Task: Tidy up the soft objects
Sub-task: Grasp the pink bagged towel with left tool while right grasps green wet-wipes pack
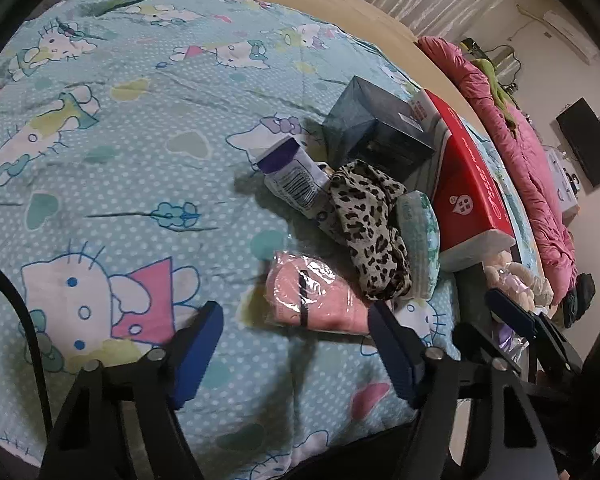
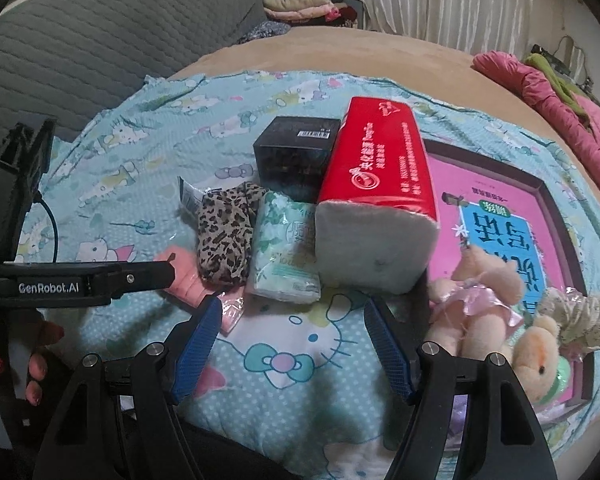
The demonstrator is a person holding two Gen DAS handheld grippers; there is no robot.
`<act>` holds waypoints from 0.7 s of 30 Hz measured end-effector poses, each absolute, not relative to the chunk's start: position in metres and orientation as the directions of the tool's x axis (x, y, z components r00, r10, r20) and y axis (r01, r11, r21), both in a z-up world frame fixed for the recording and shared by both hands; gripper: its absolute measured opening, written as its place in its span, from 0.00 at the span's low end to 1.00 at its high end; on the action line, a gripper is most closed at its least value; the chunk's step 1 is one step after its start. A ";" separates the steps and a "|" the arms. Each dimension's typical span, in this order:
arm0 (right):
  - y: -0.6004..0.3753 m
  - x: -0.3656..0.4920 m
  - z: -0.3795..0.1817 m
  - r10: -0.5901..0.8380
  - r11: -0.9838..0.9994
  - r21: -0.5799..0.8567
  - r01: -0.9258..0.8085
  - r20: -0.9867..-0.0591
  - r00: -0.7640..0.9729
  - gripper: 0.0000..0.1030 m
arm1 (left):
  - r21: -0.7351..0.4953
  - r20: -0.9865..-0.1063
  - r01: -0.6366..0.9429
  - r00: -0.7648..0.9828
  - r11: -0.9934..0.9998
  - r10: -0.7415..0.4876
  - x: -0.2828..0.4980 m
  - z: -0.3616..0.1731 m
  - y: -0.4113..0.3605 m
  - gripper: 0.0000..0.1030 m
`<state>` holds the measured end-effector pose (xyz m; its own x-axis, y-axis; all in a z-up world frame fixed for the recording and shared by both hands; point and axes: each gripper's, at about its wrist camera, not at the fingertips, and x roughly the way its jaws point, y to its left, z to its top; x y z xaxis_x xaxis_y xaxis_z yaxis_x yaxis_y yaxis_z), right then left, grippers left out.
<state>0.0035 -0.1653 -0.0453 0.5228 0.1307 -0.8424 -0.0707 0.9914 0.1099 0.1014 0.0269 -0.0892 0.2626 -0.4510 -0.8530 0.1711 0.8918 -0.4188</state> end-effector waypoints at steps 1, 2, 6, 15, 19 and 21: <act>-0.164 0.006 -0.048 0.127 0.992 0.106 -0.070 -0.845 0.520 0.73 | -0.425 -0.851 0.173 0.258 0.888 -0.457 0.102 -0.091 0.026 0.68; -0.164 0.008 -0.050 0.125 0.992 0.104 -0.069 -0.847 0.516 0.73 | -0.428 -0.850 0.174 0.257 0.887 -0.461 0.103 -0.092 0.026 0.66; -0.164 0.018 -0.064 0.127 0.992 0.117 -0.052 -0.864 0.488 0.73 | -0.441 -0.844 0.174 0.251 0.880 -0.473 0.107 -0.096 0.024 0.63; -0.164 0.031 -0.076 0.118 0.993 0.117 -0.032 -0.869 0.480 0.73 | -0.473 -0.829 0.170 0.245 0.864 -0.502 0.112 -0.103 0.028 0.57; -0.160 0.036 -0.079 0.119 0.993 0.114 -0.040 -0.872 0.475 0.73 | -0.480 -0.827 0.177 0.236 0.859 -0.510 0.114 -0.106 0.026 0.51; -0.159 0.038 -0.081 0.117 0.993 0.110 -0.044 -0.875 0.469 0.73 | -0.481 -0.826 0.184 0.232 0.857 -0.514 0.115 -0.107 0.023 0.47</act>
